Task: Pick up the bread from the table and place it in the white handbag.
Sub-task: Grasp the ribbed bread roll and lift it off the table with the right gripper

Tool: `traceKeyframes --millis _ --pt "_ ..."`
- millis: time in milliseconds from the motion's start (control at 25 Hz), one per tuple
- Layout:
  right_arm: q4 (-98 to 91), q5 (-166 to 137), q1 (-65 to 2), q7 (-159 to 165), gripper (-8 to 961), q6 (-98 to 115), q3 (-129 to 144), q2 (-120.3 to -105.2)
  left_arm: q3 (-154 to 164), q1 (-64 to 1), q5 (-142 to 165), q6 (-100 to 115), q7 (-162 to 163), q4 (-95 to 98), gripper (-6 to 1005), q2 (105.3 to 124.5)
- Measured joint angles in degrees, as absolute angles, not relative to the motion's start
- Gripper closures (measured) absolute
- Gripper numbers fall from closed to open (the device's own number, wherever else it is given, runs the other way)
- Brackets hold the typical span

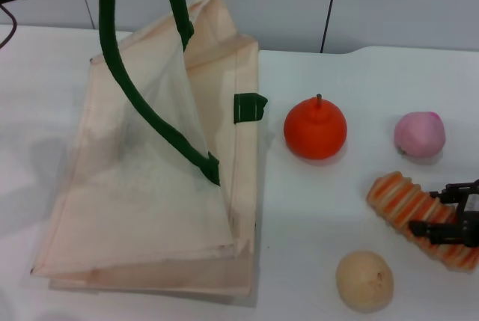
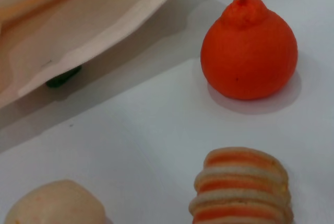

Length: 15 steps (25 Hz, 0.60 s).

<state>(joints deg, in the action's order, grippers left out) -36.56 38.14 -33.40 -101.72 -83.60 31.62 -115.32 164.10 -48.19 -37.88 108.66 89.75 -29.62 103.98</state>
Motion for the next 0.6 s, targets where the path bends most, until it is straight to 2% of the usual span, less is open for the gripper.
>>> traceKeyframes --millis 600 --pt "-36.57 39.45 -35.81 -107.32 382 -92.89 25.73 -115.16 164.09 -49.26 -36.83 109.56 89.91 -29.62 876 103.91"
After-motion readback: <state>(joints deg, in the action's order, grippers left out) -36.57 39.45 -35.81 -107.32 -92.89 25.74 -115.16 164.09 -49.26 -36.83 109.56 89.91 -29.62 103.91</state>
